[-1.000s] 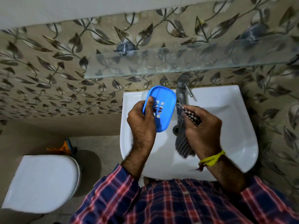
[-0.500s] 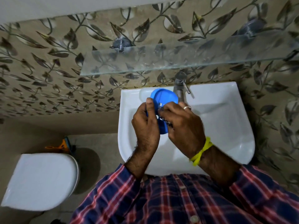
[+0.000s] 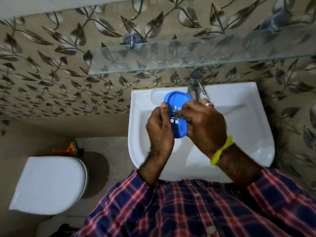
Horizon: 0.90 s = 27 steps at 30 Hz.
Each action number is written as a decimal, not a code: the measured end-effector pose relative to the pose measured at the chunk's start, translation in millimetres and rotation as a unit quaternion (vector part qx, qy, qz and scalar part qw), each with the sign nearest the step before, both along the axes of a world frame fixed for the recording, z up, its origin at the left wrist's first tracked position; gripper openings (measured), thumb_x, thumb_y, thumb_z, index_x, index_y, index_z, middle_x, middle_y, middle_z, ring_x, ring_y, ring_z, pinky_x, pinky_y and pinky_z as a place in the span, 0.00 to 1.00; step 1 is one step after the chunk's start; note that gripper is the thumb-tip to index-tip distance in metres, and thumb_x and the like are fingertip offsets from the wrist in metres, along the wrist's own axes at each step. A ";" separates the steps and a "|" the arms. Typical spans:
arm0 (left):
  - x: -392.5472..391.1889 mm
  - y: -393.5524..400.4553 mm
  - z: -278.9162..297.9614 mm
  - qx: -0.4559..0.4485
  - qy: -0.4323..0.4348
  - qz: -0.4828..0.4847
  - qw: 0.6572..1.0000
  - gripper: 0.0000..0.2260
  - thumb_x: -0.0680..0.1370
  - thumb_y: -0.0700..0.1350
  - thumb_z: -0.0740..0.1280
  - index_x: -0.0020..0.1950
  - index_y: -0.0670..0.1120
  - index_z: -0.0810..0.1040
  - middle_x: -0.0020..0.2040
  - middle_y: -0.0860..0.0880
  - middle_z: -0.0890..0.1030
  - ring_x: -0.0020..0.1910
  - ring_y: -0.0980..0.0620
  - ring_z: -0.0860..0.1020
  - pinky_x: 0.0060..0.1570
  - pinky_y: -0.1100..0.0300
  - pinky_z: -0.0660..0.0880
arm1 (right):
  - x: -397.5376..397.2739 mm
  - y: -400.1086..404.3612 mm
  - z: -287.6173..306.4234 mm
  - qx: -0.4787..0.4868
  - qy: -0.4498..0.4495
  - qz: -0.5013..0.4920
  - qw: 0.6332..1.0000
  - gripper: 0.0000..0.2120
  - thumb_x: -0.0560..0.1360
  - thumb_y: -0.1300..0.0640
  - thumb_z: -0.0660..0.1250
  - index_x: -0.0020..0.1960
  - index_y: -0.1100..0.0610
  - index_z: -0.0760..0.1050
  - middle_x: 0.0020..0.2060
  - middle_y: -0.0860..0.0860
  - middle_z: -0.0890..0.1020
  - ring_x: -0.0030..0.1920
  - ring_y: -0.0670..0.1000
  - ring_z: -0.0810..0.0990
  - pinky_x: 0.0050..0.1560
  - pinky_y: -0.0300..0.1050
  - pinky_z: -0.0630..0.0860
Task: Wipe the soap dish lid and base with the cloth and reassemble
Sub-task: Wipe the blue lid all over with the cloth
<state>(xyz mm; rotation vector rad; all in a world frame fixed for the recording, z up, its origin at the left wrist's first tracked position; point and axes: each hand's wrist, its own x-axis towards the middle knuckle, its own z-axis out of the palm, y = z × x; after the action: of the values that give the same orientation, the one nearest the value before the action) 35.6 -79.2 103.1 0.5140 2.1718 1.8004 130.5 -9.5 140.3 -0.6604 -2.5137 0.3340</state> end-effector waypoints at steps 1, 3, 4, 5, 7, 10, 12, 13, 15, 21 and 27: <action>-2.9 -0.2 0.6 -0.003 0.003 0.005 1.000 0.19 0.79 0.63 0.58 0.31 0.57 0.70 0.26 0.57 0.69 0.29 0.56 0.65 0.32 0.55 0.65 | -4.4 -0.1 1.5 0.003 0.002 0.006 1.000 0.12 0.70 0.70 0.67 0.46 0.56 0.83 0.44 0.52 0.83 0.42 0.59 0.78 0.43 0.48 0.73; -12.9 -1.5 1.4 0.014 0.007 0.015 1.000 0.20 0.79 0.62 0.58 0.31 0.53 0.68 0.28 0.56 0.68 0.30 0.55 0.65 0.32 0.54 0.65 | -2.9 -11.1 -2.8 0.031 -0.035 0.073 0.996 0.12 0.72 0.69 0.65 0.46 0.55 0.82 0.45 0.51 0.83 0.44 0.59 0.78 0.42 0.50 0.75; -16.2 -2.6 1.4 0.025 0.010 0.017 0.999 0.21 0.80 0.62 0.58 0.32 0.52 0.67 0.28 0.55 0.67 0.30 0.54 0.66 0.32 0.53 0.65 | 2.7 -17.3 -4.0 0.034 -0.055 0.102 0.993 0.13 0.72 0.69 0.65 0.46 0.53 0.82 0.45 0.49 0.82 0.45 0.58 0.79 0.39 0.49 0.77; -16.4 -3.5 1.6 0.031 0.014 0.018 0.999 0.21 0.80 0.61 0.58 0.32 0.51 0.66 0.28 0.55 0.67 0.30 0.54 0.66 0.32 0.53 0.65 | 7.2 -18.9 -3.6 0.026 -0.065 0.109 0.992 0.13 0.72 0.68 0.65 0.46 0.52 0.82 0.45 0.49 0.83 0.45 0.57 0.79 0.37 0.49 0.77; -9.9 -1.8 2.4 0.025 0.016 0.018 0.999 0.20 0.80 0.60 0.59 0.32 0.52 0.66 0.27 0.56 0.68 0.29 0.57 0.65 0.31 0.58 0.64 | 6.6 -8.4 -4.8 -0.005 -0.032 0.067 0.997 0.14 0.71 0.69 0.65 0.47 0.54 0.83 0.45 0.49 0.83 0.44 0.58 0.79 0.38 0.50 0.78; -7.6 -0.2 4.0 0.012 0.001 0.029 1.000 0.20 0.82 0.57 0.59 0.32 0.51 0.66 0.29 0.55 0.67 0.30 0.55 0.65 0.32 0.57 0.63 | 2.2 -0.2 -0.8 0.018 -0.007 0.069 0.997 0.13 0.72 0.70 0.65 0.48 0.55 0.83 0.46 0.50 0.83 0.44 0.59 0.78 0.42 0.50 0.77; -18.4 -5.6 2.6 0.034 -0.008 0.041 0.999 0.17 0.84 0.53 0.59 0.36 0.50 0.70 0.31 0.52 0.71 0.32 0.54 0.69 0.33 0.56 0.66 | 8.3 -1.5 -5.8 0.011 0.000 0.135 0.991 0.13 0.73 0.68 0.67 0.48 0.53 0.84 0.47 0.48 0.83 0.46 0.55 0.79 0.44 0.47 0.77; -23.7 -8.5 1.6 0.054 -0.032 0.043 0.997 0.14 0.85 0.51 0.60 0.40 0.51 0.74 0.34 0.52 0.75 0.34 0.54 0.74 0.35 0.55 0.71 | 11.5 -1.9 -8.2 -0.050 0.037 0.127 0.990 0.13 0.73 0.68 0.68 0.49 0.53 0.84 0.47 0.48 0.83 0.47 0.52 0.79 0.47 0.45 0.77; -26.4 -11.8 2.9 0.093 -0.120 0.026 0.988 0.07 0.85 0.50 0.60 0.56 0.56 0.78 0.40 0.56 0.83 0.43 0.54 0.82 0.41 0.54 0.80 | 11.7 5.2 -11.2 -0.252 0.194 -0.006 0.948 0.11 0.72 0.67 0.73 0.50 0.55 0.85 0.46 0.47 0.84 0.48 0.43 0.81 0.53 0.39 0.78; 3.4 -7.6 8.2 0.059 -0.132 -0.093 0.985 0.09 0.85 0.51 0.60 0.58 0.56 0.80 0.48 0.59 0.86 0.48 0.61 0.84 0.43 0.64 0.79 | -4.9 -3.6 -12.6 -0.489 0.261 -0.123 0.823 0.09 0.71 0.67 0.74 0.45 0.54 0.83 0.40 0.47 0.87 0.41 0.48 0.85 0.45 0.47 0.82; -0.9 -13.7 25.5 -0.057 -0.071 -0.201 0.975 0.38 0.71 0.69 0.65 0.78 0.56 0.63 0.61 0.53 0.79 0.63 0.52 0.78 0.64 0.45 0.76 | -4.3 -10.5 -8.8 -0.392 0.269 -0.100 0.874 0.05 0.71 0.63 0.75 0.47 0.61 0.84 0.41 0.52 0.86 0.43 0.52 0.84 0.46 0.46 0.82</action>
<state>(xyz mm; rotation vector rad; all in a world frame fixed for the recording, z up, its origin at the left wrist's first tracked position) 34.7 -92.9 128.6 0.7138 1.8952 1.4409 126.2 -20.0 131.5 -0.9481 -1.6961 1.2982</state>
